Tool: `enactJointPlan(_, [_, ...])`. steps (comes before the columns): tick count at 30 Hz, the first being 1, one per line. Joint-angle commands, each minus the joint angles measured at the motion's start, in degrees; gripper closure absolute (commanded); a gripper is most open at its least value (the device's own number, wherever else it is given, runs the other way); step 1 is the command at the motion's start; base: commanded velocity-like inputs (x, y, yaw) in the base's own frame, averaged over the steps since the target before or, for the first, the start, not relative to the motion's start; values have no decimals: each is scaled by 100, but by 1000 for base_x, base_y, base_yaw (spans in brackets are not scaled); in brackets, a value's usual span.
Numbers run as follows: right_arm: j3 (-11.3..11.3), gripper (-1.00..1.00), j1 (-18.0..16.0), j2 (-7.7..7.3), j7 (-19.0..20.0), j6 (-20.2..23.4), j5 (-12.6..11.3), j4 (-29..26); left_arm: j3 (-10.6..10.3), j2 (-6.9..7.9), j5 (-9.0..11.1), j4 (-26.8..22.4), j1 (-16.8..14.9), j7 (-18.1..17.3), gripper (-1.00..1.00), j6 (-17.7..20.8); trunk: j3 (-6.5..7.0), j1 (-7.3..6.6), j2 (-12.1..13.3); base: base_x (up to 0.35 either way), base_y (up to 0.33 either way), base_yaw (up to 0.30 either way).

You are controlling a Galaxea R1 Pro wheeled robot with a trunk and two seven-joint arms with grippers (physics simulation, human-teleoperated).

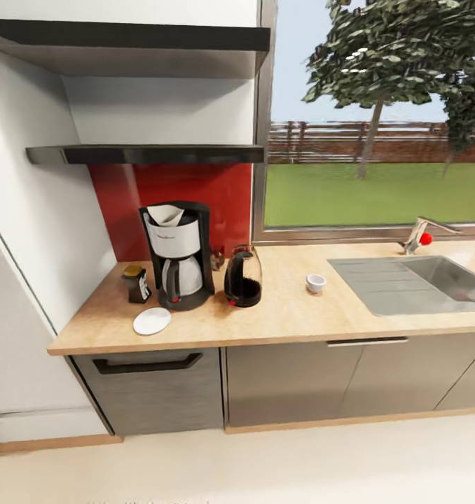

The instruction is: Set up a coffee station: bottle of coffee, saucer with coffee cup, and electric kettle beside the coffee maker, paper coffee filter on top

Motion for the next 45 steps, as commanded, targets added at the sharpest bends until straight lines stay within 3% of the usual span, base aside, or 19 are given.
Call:
enactJointPlan(1, [47,-100,-5,-5,11,-25,-60,7,37,-5,-59,-15,2,1,-100,15,-13,3,-11,0,0,260])
enactJointPlan(22, [46,-100,-5,-50,11,-12,-64,0,44,-42,-61,-15,2,14,-100,30,-76,3,-11,0,0,240])
enactJointPlan(45, [47,-100,-5,-129,11,-12,-65,34,45,-49,-58,-15,2,15,-100,30,-79,3,-11,28,0,14])
